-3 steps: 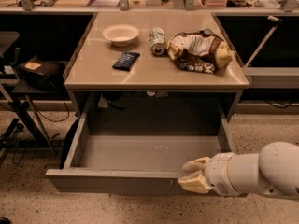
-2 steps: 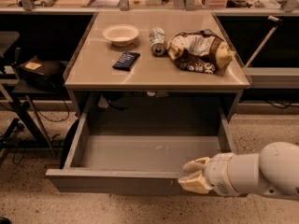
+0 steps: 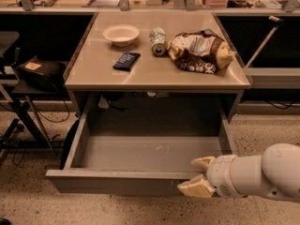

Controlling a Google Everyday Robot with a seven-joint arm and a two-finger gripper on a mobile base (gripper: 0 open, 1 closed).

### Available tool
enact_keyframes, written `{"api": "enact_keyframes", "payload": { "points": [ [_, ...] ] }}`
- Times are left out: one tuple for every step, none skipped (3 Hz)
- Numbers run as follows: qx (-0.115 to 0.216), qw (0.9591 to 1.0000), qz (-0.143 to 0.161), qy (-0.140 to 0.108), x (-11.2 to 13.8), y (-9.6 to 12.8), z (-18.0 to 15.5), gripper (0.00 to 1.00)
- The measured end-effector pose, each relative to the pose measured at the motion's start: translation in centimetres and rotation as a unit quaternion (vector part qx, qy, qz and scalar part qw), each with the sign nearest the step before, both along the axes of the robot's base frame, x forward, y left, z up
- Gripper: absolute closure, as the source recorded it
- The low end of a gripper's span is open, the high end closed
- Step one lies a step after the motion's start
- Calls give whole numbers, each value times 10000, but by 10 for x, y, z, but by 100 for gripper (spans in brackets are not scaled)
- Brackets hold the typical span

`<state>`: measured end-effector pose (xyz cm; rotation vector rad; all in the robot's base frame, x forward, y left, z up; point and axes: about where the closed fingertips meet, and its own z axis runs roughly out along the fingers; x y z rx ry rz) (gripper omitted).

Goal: Open top drawer

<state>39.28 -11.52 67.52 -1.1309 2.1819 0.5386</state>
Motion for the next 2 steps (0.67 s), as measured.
{"api": "enact_keyframes", "payload": {
  "points": [
    [0, 10000, 0, 0, 0, 0, 0, 0],
    [0, 10000, 0, 0, 0, 0, 0, 0]
  ]
}}
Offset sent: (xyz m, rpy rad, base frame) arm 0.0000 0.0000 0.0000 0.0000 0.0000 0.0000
